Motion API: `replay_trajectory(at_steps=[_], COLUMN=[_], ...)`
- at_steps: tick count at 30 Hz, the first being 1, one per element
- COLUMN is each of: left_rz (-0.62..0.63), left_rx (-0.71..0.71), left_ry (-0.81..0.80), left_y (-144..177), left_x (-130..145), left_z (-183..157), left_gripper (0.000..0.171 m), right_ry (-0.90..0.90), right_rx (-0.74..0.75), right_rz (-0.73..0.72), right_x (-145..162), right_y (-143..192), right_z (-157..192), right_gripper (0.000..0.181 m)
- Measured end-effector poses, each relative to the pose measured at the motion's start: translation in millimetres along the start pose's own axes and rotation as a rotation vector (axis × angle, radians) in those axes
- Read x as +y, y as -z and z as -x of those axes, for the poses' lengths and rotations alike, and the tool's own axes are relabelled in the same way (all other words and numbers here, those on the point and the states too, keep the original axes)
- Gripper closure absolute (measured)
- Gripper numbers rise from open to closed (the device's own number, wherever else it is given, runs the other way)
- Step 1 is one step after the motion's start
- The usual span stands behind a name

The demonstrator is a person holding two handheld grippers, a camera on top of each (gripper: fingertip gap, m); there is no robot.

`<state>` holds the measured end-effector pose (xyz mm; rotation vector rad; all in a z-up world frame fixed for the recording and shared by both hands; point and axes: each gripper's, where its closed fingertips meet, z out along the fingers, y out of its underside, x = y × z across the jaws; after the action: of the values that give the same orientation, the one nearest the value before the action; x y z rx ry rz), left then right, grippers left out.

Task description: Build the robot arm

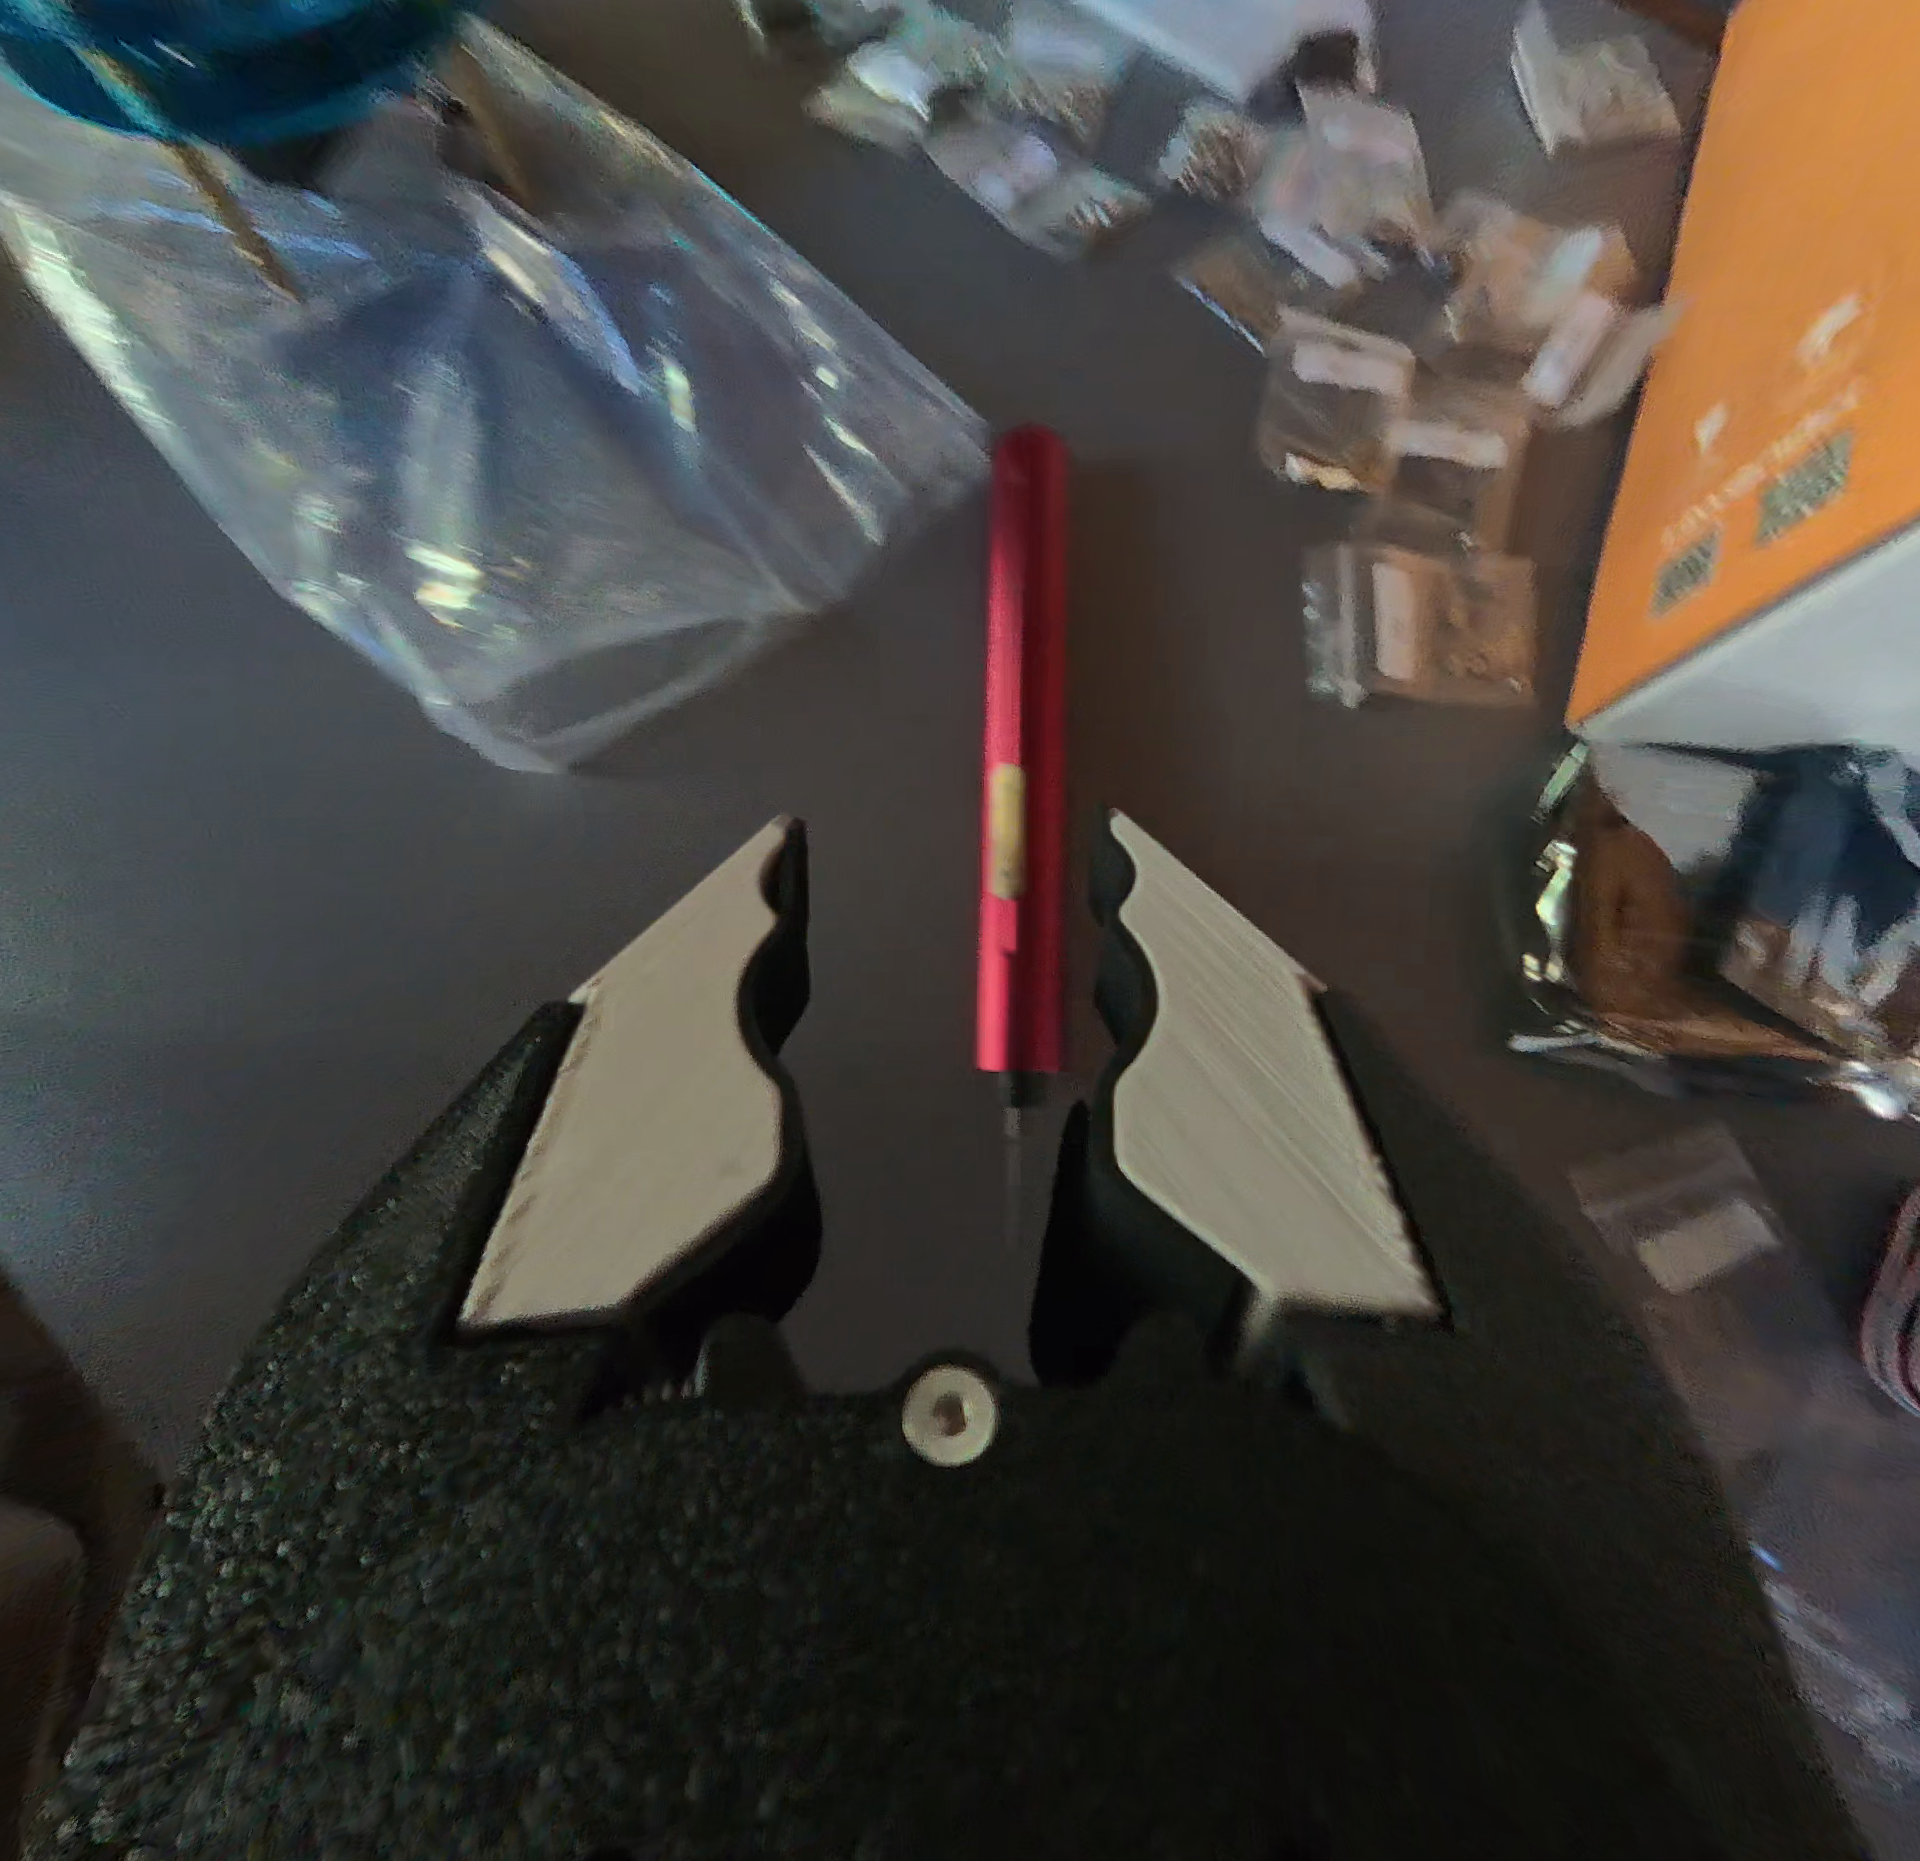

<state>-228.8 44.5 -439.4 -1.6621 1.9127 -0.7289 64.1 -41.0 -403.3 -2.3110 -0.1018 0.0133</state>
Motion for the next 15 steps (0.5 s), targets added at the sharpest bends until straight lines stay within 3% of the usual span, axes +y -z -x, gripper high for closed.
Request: replay_trajectory(at_steps=[5,7,10,13,15], left_rz=[-0.031,-0.051,-0.066,-0.101,-0.152], left_rx=[-0.016,0.031,0.012,-0.012,-0.06], left_ry=[0.054,0.083,0.109,0.123,0.134], left_y=[3.0,2.3,0.4,4.1,10.9], left_x=[2.9,-0.4,-3.7,-9.2,-17.7], left_z=[-5.3,-12.7,-10.1,-6.9,-1.7], left_gripper=[0.169,0.156,0.15,0.149,0.149], right_ry=[0.054,0.064,0.092,0.095,0.1], right_rx=[0.036,0.031,0.023,0.008,-0.056], right_rz=[0.088,0.151,0.257,0.358,0.447], right_x=[9.8,12.9,11.0,2.3,5.1], right_y=[-15.3,-26.7,-40.1,-46.5,-52.4], right_z=[-16.1,-18.0,-19.0,-22.2,-17.3], right_gripper=[0.133,0.133,0.131,0.136,0.149])
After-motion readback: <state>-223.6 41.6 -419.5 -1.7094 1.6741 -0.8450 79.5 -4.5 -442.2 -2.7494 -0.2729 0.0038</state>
